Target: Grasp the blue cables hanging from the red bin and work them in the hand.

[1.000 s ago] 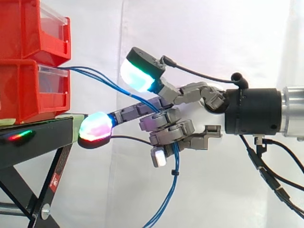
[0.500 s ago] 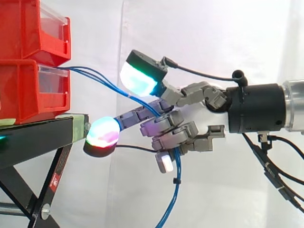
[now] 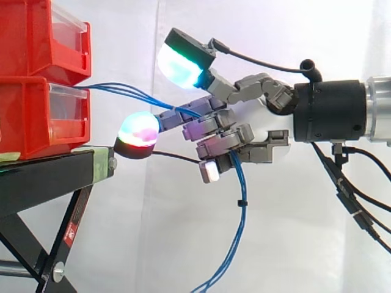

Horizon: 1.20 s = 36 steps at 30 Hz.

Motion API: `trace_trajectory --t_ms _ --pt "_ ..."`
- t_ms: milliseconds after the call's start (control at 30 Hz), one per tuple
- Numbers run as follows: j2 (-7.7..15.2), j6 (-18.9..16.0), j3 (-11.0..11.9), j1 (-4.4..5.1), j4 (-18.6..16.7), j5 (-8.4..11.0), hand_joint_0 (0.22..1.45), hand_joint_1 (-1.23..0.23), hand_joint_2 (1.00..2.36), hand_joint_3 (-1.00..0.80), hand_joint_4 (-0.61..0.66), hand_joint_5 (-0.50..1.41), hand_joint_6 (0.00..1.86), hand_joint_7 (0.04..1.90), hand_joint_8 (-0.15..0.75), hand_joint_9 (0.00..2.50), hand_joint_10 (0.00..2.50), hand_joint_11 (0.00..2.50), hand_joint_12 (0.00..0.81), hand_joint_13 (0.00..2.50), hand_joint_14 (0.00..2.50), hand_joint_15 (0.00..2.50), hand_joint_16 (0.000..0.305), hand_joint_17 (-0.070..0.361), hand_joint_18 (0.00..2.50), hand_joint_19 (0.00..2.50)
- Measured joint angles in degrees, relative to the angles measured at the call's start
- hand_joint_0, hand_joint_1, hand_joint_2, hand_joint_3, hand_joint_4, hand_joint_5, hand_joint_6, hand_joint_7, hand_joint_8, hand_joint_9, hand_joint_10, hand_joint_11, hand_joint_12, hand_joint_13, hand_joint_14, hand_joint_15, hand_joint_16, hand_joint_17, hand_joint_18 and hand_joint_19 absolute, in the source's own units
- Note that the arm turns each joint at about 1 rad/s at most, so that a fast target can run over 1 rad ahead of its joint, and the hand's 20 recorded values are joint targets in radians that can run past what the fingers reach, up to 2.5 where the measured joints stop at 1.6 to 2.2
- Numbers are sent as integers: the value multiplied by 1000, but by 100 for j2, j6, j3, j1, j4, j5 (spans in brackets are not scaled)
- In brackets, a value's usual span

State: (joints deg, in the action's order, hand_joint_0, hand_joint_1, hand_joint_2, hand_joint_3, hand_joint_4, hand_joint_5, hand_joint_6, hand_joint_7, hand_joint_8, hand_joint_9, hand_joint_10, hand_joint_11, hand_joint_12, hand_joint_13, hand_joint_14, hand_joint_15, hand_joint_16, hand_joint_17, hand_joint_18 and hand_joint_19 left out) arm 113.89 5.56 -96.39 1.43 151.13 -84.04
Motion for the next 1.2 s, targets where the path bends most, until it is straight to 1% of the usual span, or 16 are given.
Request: trace_trajectory --t_ms 67,167,200,333,467,567,600,767,867,1000,1067,1200 --pt "-2 -25 3 6 14 115 785 -650 1000 -1000 269 353 3 1296 322 784 2500 2396 489 1119 2500 1573 56 127 1237 602" --pt "-1 -81 16 19 13 199 789 -652 1000 -1000 258 357 2 1302 321 781 2500 2392 492 1118 2500 1600 56 126 1238 589" --pt "-1 -92 28 21 15 217 789 -653 1001 -1000 264 359 3 1303 321 780 2500 2390 488 1116 2500 1571 56 126 1237 590" --pt "-3 -122 159 30 48 379 796 -653 1000 -991 265 368 2 1309 318 781 2500 2369 482 1114 2500 1576 55 124 1232 598" --pt "-1 -125 208 32 63 492 813 -656 1002 -950 255 372 1 1315 318 782 2500 2386 484 1116 2500 1596 54 122 1224 614" --pt "-4 -125 224 33 59 503 824 -659 1003 -908 256 373 2 1323 317 782 2500 2396 483 1113 2500 1593 54 122 1220 619" --pt "-5 -125 237 33 61 504 828 -659 1004 -895 254 375 2 1320 315 785 2500 2366 484 1115 2500 1605 54 122 1220 622" --pt "-4 -90 406 25 143 506 839 -658 1006 -872 249 380 1 1326 315 788 2500 2382 482 1116 2500 1580 53 119 1218 621" --pt "-1 -49 449 15 217 504 842 -656 1004 -879 245 384 1 1328 314 788 2500 2388 484 1117 2500 1590 54 121 1223 619" --pt "-2 -35 465 4 307 498 844 -651 1003 -906 245 392 1 1341 320 802 2500 2361 478 1118 2500 1598 53 120 1222 625" --pt "-1 -36 466 -3 366 496 843 -650 1003 -915 247 395 0 1344 316 805 2500 2386 477 1122 2500 1582 53 119 1222 628" --pt "0 -22 469 -8 429 494 838 -647 1002 -942 246 396 37 1343 315 821 2500 2382 479 1126 2500 1590 54 122 1239 615"
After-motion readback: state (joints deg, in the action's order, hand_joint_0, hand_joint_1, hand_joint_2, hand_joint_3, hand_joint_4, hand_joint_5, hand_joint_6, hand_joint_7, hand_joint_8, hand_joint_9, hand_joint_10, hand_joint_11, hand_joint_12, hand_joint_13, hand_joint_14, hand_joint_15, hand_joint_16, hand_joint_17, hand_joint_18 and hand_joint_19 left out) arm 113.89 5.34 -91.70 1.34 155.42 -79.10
